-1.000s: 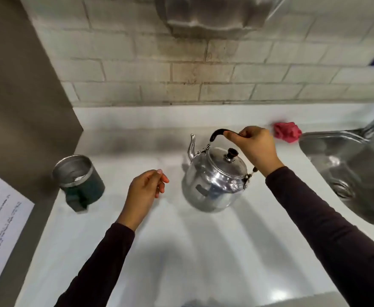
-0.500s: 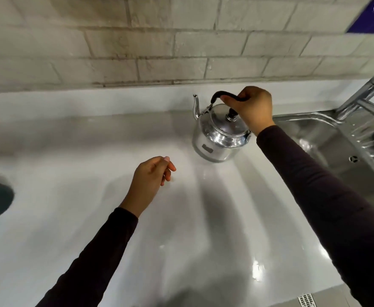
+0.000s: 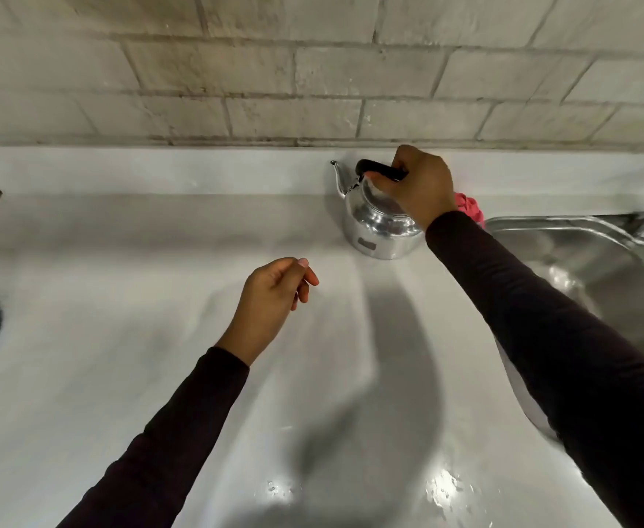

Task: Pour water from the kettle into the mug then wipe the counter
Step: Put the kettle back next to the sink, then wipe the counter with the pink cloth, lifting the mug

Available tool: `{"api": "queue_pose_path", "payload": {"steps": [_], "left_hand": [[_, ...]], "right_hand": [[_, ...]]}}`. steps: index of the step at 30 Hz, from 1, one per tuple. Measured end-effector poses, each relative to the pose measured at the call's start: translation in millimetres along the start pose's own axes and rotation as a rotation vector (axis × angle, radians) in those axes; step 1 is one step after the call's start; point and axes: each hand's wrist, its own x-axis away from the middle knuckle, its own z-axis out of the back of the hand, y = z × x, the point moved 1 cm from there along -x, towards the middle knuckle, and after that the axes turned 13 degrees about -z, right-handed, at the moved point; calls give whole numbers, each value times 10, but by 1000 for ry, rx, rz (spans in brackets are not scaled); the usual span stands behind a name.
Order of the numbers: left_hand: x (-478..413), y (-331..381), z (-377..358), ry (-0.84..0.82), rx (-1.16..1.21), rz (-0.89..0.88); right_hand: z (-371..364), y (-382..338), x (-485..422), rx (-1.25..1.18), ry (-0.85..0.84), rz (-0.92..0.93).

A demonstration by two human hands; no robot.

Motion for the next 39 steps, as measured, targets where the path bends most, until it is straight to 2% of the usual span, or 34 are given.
{"api": "queue_pose_path", "payload": {"steps": [5, 10, 13, 16, 17, 19, 21, 22, 27, 29, 33, 36, 39], "left_hand": [[-60, -2, -136, -13, -11, 20], [-75, 1, -267, -40, -19, 21], [-58, -9, -314, -50, -22, 25], [-34, -31, -330, -47, -25, 30], [-21, -38, -332, -47, -27, 32], [11, -47, -329, -54, -27, 36], [44, -53, -313, -58, -20, 33], [61, -53, -293, -56, -17, 30], [176, -101, -119, -37, -32, 33], [233, -135, -16, -26, -35, 38], [357, -160, 193, -14, -29, 43], [460, -161, 407, -1, -26, 29], [582, -199, 731, 30, -23, 20]], "right_hand": [[-160, 158, 333, 116, 1, 336], [-338, 255, 506, 133, 20, 412], [-243, 379, 355, -17, 151, 245], [-62, 728, 133, -179, 424, -120], [-36, 870, 61, -181, 420, -245], [-74, 1137, -42, -37, 193, -415], [-167, 1292, -13, 150, -92, -433], [-201, 1320, 37, 221, -153, -423], [-282, 1225, 316, 501, -94, -352], [-288, 1187, 436, 463, -71, -373], [-147, 1052, 579, 204, -45, -433], [-64, 857, 702, 272, -119, -390], [-114, 637, 993, 272, -158, -520]]}}
